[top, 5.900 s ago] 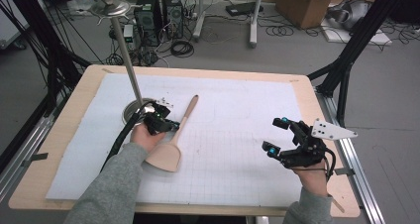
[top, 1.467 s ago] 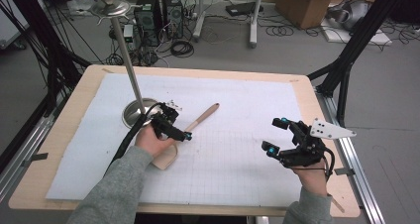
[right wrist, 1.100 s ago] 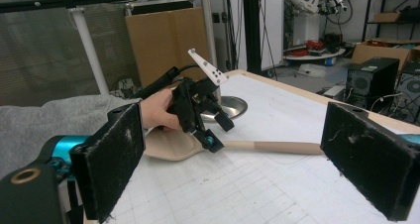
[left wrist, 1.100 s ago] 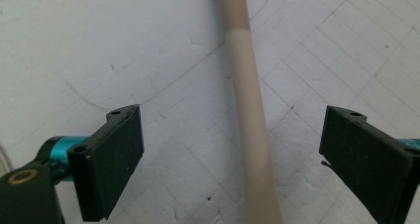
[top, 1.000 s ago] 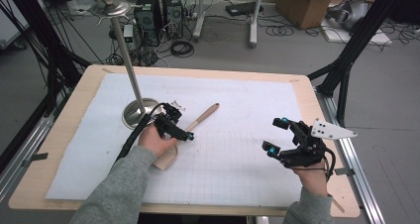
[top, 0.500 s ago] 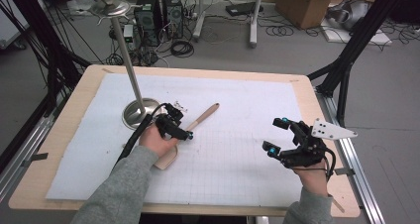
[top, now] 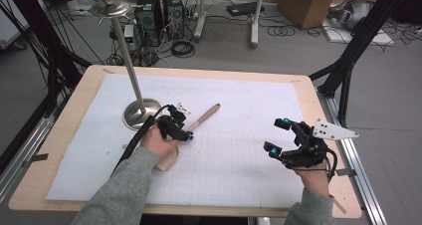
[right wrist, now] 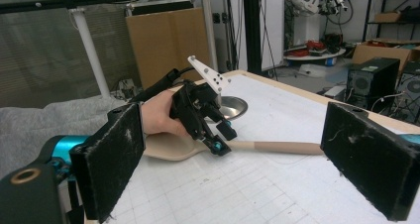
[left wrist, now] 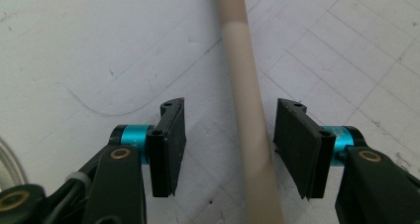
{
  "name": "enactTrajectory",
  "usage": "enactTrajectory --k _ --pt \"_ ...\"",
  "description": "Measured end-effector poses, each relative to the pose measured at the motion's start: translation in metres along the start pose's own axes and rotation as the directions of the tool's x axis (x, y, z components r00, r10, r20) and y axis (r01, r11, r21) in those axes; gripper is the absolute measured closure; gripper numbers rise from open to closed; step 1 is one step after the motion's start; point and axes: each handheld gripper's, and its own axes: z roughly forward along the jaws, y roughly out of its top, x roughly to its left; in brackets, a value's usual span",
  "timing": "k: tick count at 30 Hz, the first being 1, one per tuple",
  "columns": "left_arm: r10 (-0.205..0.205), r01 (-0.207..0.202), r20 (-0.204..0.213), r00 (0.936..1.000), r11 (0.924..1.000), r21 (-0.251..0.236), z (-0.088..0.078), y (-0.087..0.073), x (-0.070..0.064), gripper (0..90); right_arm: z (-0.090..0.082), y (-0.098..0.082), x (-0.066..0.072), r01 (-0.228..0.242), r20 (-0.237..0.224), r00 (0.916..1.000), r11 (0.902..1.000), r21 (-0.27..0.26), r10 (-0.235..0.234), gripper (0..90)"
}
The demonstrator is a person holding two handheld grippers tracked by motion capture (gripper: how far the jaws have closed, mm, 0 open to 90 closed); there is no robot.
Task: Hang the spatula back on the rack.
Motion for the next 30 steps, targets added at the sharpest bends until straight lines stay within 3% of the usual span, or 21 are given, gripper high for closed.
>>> enactTrajectory --k 18,27,30 --pt "-0.006 0.006 0.022 0.9997 1.0000 0.001 0.0001 0.0025 -0.0046 74.0 -0.0001 0.0001 0.0006 0.002 0.001 1.0000 1.0000 0.002 -0.002 8.8" --pt "-0.036 0.036 0.033 0.9988 0.9994 0.003 0.0001 0.0028 -0.0025 75.7 0.0005 -0.0001 0.0005 0.003 0.002 1.0000 1.0000 -0.002 -0.003 8.8" --pt "-0.028 0.028 0.026 0.9993 0.9996 0.007 -0.0005 0.0029 -0.0028 77.9 -0.0001 -0.0001 -0.0002 0.002 0.003 1.0000 1.0000 -0.002 -0.002 8.8"
